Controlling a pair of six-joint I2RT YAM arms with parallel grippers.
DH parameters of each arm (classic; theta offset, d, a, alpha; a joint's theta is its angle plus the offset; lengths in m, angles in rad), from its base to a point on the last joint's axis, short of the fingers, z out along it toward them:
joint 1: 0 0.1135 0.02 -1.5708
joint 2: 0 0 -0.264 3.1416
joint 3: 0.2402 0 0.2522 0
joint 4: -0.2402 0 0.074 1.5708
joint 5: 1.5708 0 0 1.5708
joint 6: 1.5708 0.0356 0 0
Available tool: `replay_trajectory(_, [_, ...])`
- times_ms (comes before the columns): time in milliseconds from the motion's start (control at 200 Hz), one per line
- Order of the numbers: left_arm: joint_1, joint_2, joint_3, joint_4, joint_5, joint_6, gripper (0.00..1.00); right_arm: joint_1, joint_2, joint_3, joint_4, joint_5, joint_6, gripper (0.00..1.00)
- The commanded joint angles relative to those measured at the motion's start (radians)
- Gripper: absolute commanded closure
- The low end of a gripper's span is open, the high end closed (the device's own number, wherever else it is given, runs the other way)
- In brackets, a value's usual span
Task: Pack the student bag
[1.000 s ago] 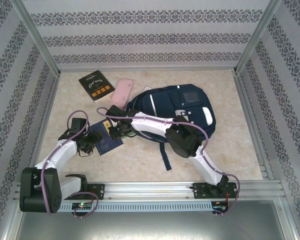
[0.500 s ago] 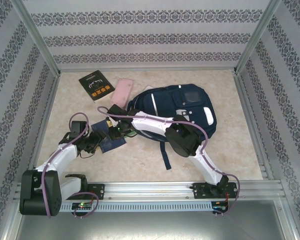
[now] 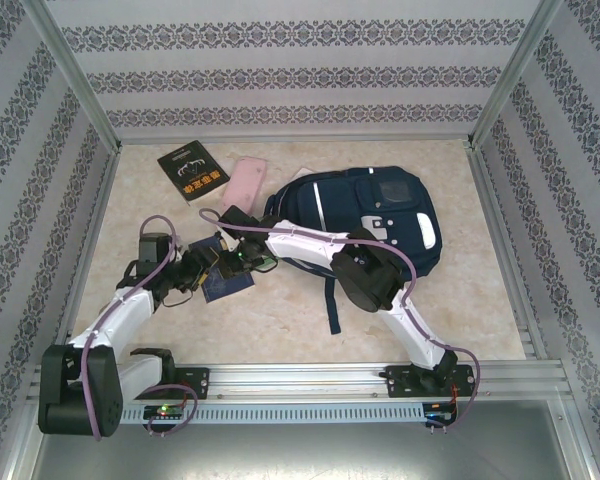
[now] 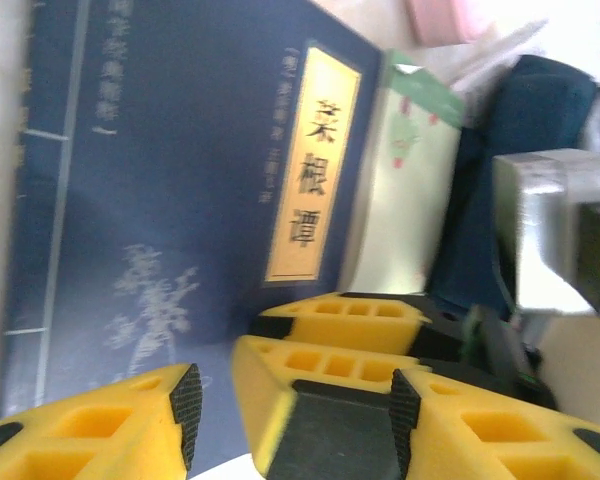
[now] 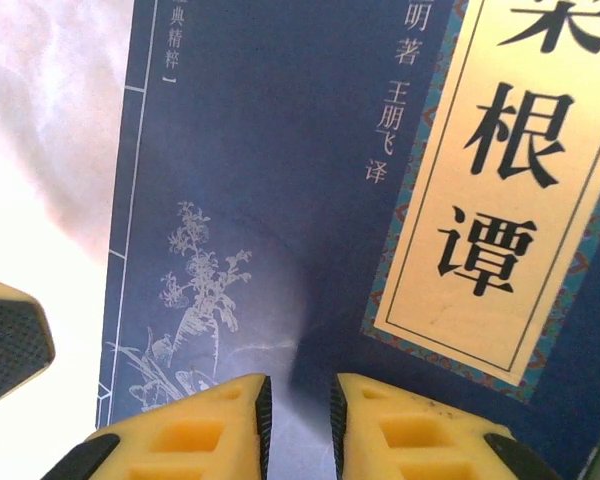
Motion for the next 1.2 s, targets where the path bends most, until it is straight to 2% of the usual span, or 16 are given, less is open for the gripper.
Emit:
replay_trajectory(0, [-0.010,-0.034,0.055,-0.167,-0.117,0.078,0.44,-0.003,-0.007,-0.017,-0.027,0.016,0.009,0.71])
replay_trajectory(120, [-0.010,-0.057,0.057,-0.249,-0.222,0.075,0.44,-0.010,-0.051,-0.019,-0.036,0.052,0.007,0.68])
replay_trajectory(280, [-0.010,-0.019,0.060,-0.269,-0.258,0.077,0.43,-0.018,-0.121,-0.062,-0.046,0.103,0.019,0.61])
replay_trajectory(475, [-0.010,0.028,0.065,-0.246,-0.237,0.090,0.42,-0.031,-0.180,-0.180,-0.015,0.094,0.055,0.58])
replay_trajectory(639, [-0.010,0.060,0.068,-0.227,-0.213,0.097,0.41,-0.041,-0.154,-0.220,0.002,0.034,0.085,0.57])
replay_trajectory(814, [-0.010,0.089,0.057,-0.193,-0.182,0.103,0.38,-0.042,-0.130,-0.226,0.015,0.010,0.104,0.57])
replay_trajectory(939, [-0.012,0.146,0.056,-0.163,-0.146,0.105,0.38,-0.041,-0.106,-0.193,0.019,-0.034,0.106,0.61])
replay_trajectory(1089, [-0.012,0.170,0.060,-0.162,-0.138,0.109,0.38,-0.030,-0.086,-0.154,-0.047,0.004,0.104,0.56])
replay_trajectory(1194, [-0.012,0.178,0.058,-0.152,-0.136,0.109,0.37,-0.027,-0.090,-0.170,-0.029,0.003,0.098,0.54])
